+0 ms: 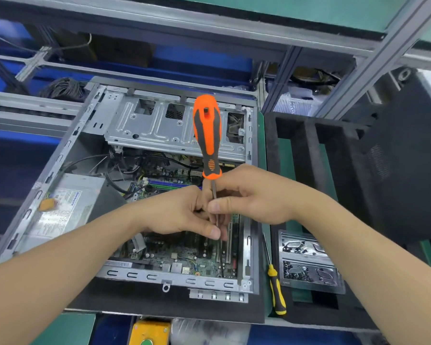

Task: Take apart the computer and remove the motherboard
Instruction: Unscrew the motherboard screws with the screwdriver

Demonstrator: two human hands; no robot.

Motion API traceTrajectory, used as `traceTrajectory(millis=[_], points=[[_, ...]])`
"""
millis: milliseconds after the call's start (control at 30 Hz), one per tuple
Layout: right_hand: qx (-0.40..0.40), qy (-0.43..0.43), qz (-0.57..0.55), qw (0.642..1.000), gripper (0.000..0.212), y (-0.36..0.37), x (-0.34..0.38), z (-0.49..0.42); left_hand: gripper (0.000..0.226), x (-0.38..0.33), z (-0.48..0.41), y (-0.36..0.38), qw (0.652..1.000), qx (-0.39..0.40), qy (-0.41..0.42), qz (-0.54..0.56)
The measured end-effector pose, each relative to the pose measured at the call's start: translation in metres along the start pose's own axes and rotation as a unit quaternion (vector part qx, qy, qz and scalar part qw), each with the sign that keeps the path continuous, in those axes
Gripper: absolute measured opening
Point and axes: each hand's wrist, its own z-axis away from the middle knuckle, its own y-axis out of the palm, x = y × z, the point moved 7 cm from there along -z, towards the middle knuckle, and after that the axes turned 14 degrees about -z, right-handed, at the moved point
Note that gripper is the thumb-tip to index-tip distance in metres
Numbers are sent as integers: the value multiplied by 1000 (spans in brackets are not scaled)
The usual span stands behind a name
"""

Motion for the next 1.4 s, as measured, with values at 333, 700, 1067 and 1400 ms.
traceTrajectory(millis=[333, 700, 1067, 1400], points=[[-44, -36, -15, 998, 12, 0, -8, -6, 35, 21, 1, -10, 999, 20, -35, -30], [-26, -42, -29, 998, 16, 3, -6, -6, 21, 16, -2, -6, 999, 16, -19, -20], [17, -38, -31, 999, 13, 6, -10, -5, 20, 13, -2, 1, 999, 38, -15, 22], [164, -13, -13, 986, 11, 17, 16, 3, 10, -9, 5, 17, 994, 99, 41, 21]])
